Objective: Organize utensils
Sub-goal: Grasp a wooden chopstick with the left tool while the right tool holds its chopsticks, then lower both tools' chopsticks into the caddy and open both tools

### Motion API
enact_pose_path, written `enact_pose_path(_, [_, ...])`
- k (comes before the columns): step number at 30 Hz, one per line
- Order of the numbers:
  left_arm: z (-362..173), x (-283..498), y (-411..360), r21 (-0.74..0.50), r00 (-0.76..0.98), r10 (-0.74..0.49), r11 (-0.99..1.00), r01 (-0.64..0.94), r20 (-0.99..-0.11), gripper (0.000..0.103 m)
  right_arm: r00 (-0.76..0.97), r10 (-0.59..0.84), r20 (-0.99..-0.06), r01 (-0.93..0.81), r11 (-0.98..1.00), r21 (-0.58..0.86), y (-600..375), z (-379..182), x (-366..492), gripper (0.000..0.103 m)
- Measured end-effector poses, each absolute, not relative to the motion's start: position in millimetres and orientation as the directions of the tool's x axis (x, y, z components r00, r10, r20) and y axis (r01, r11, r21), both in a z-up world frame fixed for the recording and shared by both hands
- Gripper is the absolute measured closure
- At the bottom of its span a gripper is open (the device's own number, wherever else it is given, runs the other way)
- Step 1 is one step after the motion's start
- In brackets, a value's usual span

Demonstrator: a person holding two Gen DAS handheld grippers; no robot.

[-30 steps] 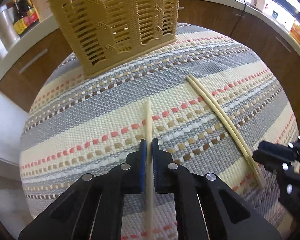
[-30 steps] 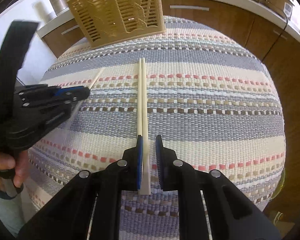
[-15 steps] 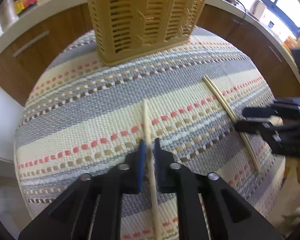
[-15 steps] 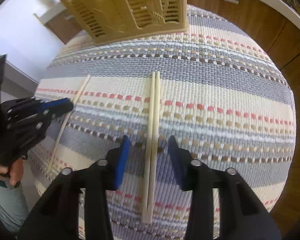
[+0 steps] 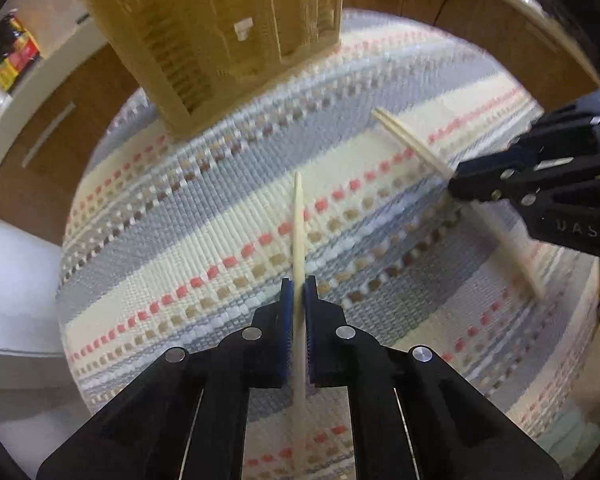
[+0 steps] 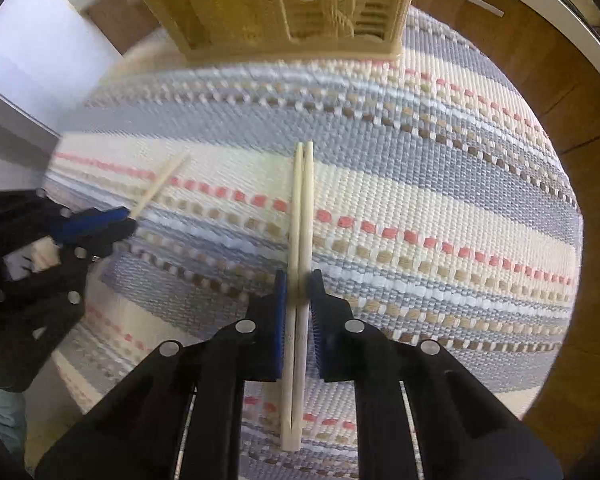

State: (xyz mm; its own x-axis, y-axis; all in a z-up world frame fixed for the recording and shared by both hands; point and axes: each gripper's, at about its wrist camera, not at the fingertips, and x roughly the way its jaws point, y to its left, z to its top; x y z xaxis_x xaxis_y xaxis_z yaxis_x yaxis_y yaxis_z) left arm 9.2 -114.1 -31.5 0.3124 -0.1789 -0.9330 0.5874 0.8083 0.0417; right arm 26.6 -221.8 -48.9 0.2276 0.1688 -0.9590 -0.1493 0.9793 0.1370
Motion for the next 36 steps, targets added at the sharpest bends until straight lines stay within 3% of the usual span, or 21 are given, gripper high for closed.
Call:
enact_pose_path(7, [58, 1, -75, -0.099, 0.515, -0.419, 0.837, 0.538, -0.747, 0.099, 0.484, 0.284, -0.828, -0.233, 0.954, 0.19, -235, 25, -9, 0.093])
enact_pose_path(15, [152, 18, -59, -0.157, 0.717, -0.53, 0.839, 0.521, -0.452, 0.099, 0.716, 0.353, -0.602, -0.273, 0.936, 0.224, -254, 109, -12, 0.093])
enact_pose_path(22, [191, 37, -65, -0.167, 0.831, -0.496, 0.868, 0.468, -0.253, 0.099, 0.852, 0.314, -0.418, -0.264, 0.949, 0.174, -268, 156, 23, 0.093])
enact_pose_path(30, [181, 85, -55, -0.175, 0.904, -0.409, 0.906, 0.385, -0.127, 0.099, 0.963, 0.202, -0.178, -0.187, 0.978, 0.098, -279, 170, 61, 0.093])
enact_pose_path(36, [162, 115, -52, -0.222, 0.908, -0.414, 0.893, 0.391, -0.064, 0.099, 0.982, 0.165, -0.093, -0.155, 0.982, 0.105, -279, 156, 85, 0.093])
